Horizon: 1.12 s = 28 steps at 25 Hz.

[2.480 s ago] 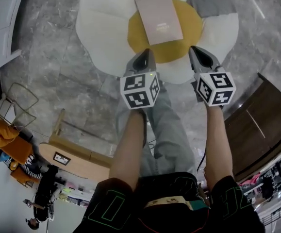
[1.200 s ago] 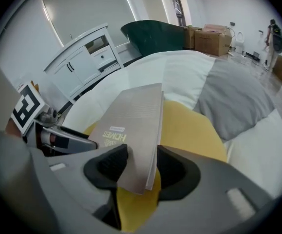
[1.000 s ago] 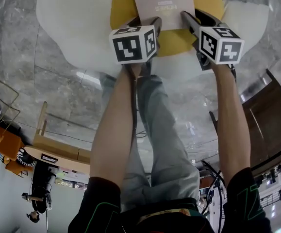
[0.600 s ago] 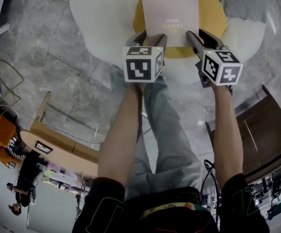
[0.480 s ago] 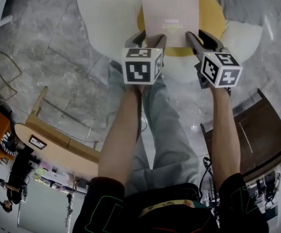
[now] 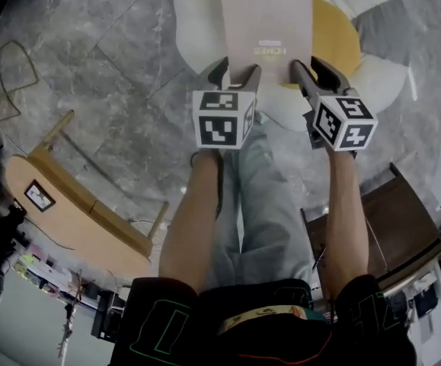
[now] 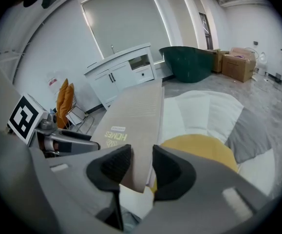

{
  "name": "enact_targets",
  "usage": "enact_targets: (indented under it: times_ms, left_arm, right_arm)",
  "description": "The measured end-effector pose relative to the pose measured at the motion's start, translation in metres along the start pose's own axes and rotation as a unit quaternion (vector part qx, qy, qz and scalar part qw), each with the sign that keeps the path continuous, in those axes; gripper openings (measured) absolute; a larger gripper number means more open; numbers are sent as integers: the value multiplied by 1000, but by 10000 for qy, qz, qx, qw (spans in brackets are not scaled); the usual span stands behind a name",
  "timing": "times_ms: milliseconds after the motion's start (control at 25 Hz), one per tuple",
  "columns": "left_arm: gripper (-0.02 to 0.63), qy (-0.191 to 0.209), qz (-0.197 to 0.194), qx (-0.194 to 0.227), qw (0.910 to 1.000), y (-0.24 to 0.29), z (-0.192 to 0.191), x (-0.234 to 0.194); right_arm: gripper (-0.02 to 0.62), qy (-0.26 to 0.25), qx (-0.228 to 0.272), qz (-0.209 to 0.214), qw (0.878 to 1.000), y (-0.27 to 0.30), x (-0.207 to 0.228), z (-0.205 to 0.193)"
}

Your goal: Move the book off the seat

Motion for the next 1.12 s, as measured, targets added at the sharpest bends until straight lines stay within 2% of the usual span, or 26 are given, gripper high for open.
enact_targets:
  times_ms: [320, 480, 680, 880, 960, 1080, 1120]
  left_arm:
    - [263, -671, 503, 404, 9957, -99, -78, -68]
    - [262, -1262, 865, 716, 9856, -157, -120, -102]
    - [262, -1973, 1251, 1128, 9658, -220, -167, -141]
    - [262, -2615, 1618, 1547, 9389, -279, -218, -188]
    - [262, -2925, 1680, 1746, 9251, -298, -241, -204]
    - [262, -3449, 1886, 1970, 8981, -322, -273, -220]
    - [262, -3553, 1963, 1988, 8920, -330, -283, -225]
  right_arm:
    - [135, -688, -69, 530, 9962, 13, -127, -10]
    - [135, -1309, -231, 921, 9868, 21, -200, -4]
    - [135, -2107, -407, 1327, 9677, 32, -290, 7]
    - [135, -2892, -611, 1663, 9407, 50, -386, 12]
    - [135, -3210, -680, 1785, 9276, 57, -425, 12]
    - [135, -3689, -853, 2053, 9025, 69, -474, 9]
    - [135, -3775, -894, 2133, 8966, 73, -489, 5]
Point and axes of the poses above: the fingertips, and each gripper's own axes: y forward along the fingers, x to its right, z out of its top, the point moved 9 cm from there along -y, backward along the fingers, and after that the axes turned 11 degrees about -x, right-handed, at the moved point
